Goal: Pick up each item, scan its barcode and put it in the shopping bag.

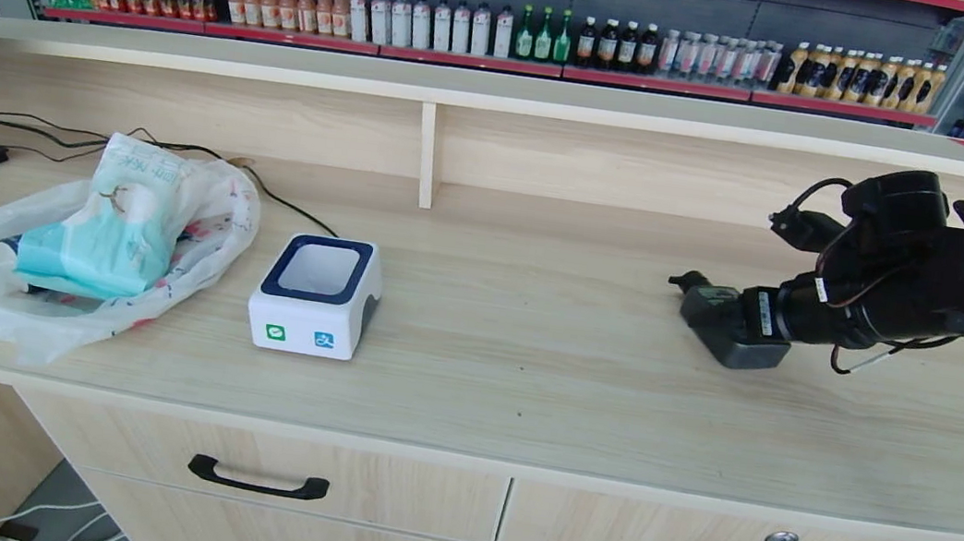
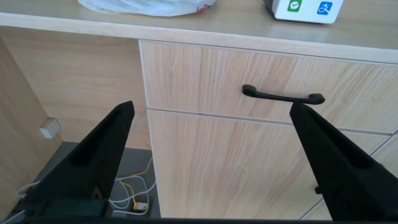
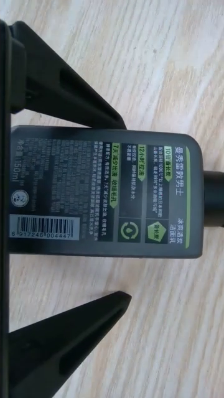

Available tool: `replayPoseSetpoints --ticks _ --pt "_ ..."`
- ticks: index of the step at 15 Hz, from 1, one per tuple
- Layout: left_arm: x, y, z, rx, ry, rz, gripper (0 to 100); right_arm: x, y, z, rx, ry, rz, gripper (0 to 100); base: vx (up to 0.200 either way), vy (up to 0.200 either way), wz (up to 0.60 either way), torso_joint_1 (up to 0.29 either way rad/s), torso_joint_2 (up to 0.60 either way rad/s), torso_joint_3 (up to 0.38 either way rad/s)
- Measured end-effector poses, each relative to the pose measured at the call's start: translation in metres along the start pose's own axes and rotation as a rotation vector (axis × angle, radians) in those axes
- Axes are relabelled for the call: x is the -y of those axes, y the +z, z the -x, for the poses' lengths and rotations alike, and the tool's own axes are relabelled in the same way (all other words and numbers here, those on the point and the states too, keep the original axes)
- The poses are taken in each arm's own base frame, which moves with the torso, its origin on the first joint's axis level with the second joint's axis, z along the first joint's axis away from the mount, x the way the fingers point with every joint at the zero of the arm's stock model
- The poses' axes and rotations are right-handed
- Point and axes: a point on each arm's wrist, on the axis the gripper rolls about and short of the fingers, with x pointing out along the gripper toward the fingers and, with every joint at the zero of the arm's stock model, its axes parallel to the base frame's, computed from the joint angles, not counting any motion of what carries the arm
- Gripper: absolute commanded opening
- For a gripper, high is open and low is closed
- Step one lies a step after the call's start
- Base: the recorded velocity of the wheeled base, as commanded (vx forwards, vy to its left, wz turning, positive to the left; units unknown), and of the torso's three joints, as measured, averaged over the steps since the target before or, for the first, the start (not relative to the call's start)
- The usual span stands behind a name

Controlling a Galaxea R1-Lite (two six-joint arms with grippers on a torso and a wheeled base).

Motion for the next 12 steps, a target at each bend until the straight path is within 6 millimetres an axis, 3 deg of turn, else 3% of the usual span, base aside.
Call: replayPoseSetpoints --ticks 5,12 --pt "0.0 0.0 0.0 0.0 0.0 0.0 100 -0.005 -0.001 0.0 0.012 0.015 0.038 100 0.0 0.0 0.0 0.0 0.0 0.0" --pt "0.0 0.0 0.0 0.0 0.001 0.0 100 -0.004 0.003 -0.019 0.098 -0.01 0.072 100 0.0 0.0 0.0 0.0 0.0 0.0"
